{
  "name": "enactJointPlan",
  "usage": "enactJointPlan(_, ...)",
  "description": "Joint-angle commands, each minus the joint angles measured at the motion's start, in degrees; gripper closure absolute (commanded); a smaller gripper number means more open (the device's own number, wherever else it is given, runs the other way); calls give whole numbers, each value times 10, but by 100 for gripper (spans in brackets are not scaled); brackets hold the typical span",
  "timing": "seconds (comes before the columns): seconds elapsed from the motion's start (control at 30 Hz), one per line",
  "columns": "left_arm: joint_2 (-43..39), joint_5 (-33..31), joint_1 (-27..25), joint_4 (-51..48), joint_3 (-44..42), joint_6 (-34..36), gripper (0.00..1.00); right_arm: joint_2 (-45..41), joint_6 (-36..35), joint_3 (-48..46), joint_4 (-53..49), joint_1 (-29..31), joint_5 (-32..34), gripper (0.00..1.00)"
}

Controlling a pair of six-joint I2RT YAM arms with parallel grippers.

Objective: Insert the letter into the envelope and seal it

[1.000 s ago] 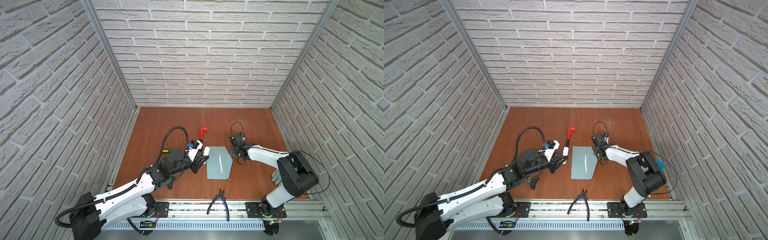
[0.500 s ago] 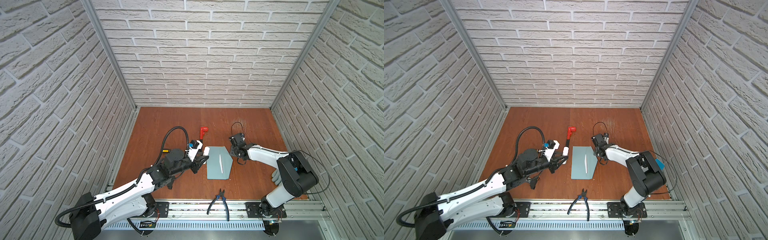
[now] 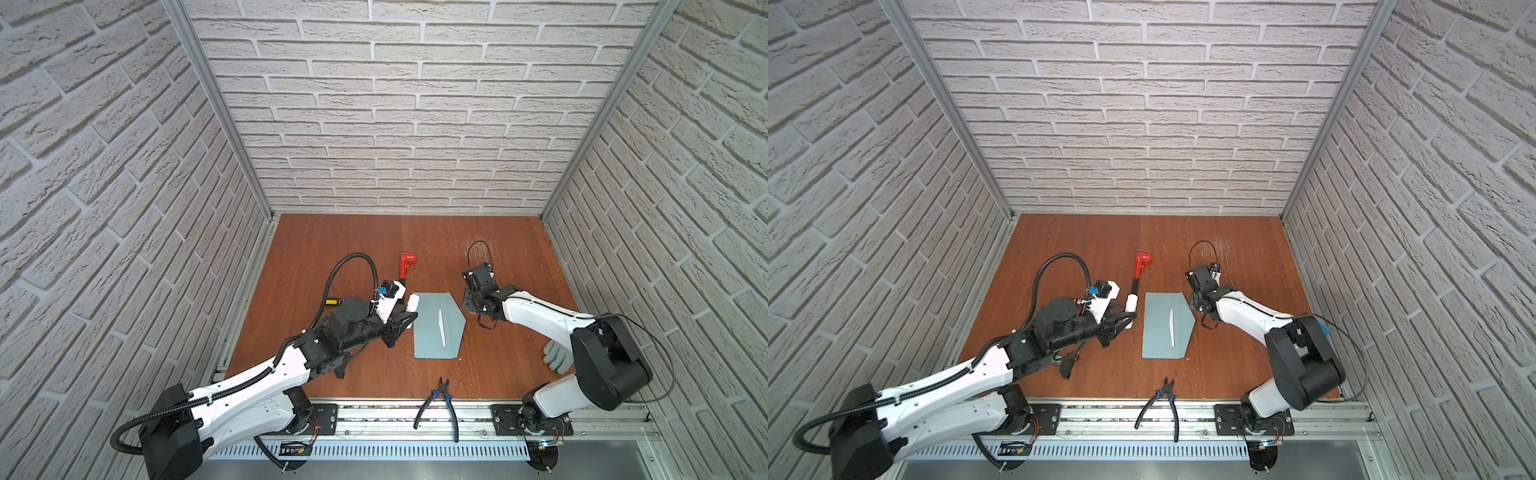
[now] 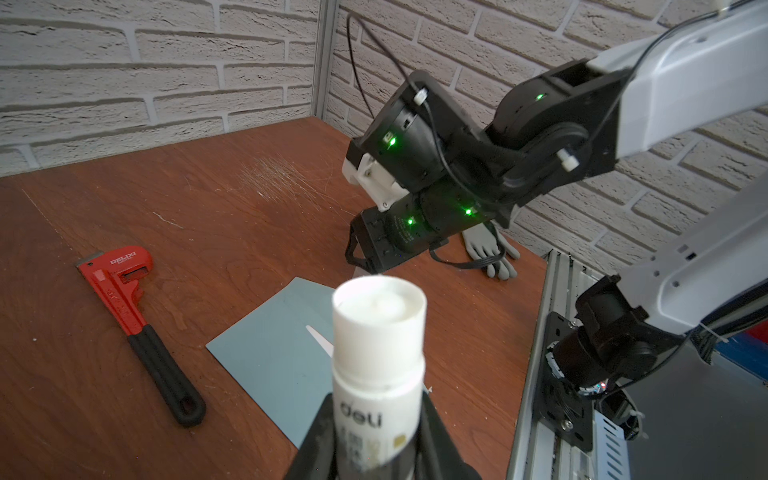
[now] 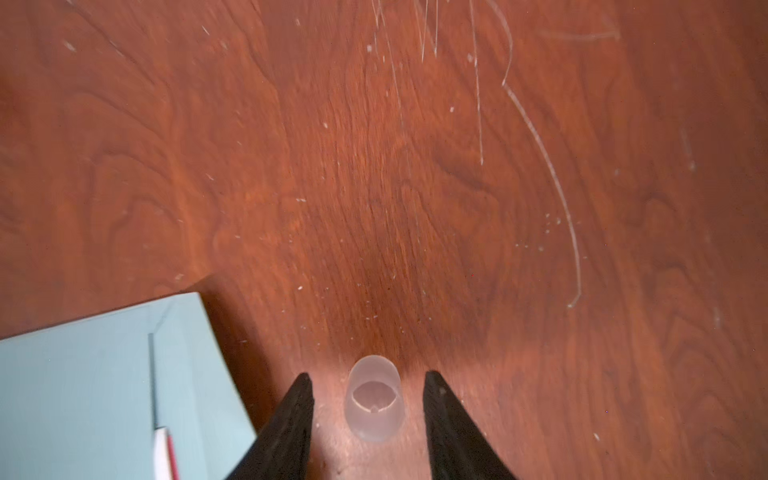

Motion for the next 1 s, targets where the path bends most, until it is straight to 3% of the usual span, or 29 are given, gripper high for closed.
enactJointPlan(0.0,-2,5,3,40,17,-4,100,-70,-17,38,-41,2,16,53)
enactJointPlan(0.13,-9,-10,3,46,20,-17,100,-144,-40,56,-76,6,-12,53)
enactJointPlan(0.23,-18,-40,5,46,26,-26,100,-204,-74,34,-45,29,-52,53)
enactJointPlan(0.37,-32,-68,33,48,32,-50,100,-269,-147,-51,84,116,-62,54)
enactJointPlan(0.53,-30,-30,87,117,22,-125,100,-316,-213,-169,282,247,-59,53)
enactJointPlan(0.73,5,3,90,214,4,-181,100,-284,-285,-239,497,360,-36,49)
enactJointPlan(0.97,29,14,74,280,-15,-193,100,-197,-353,-248,661,425,27,45)
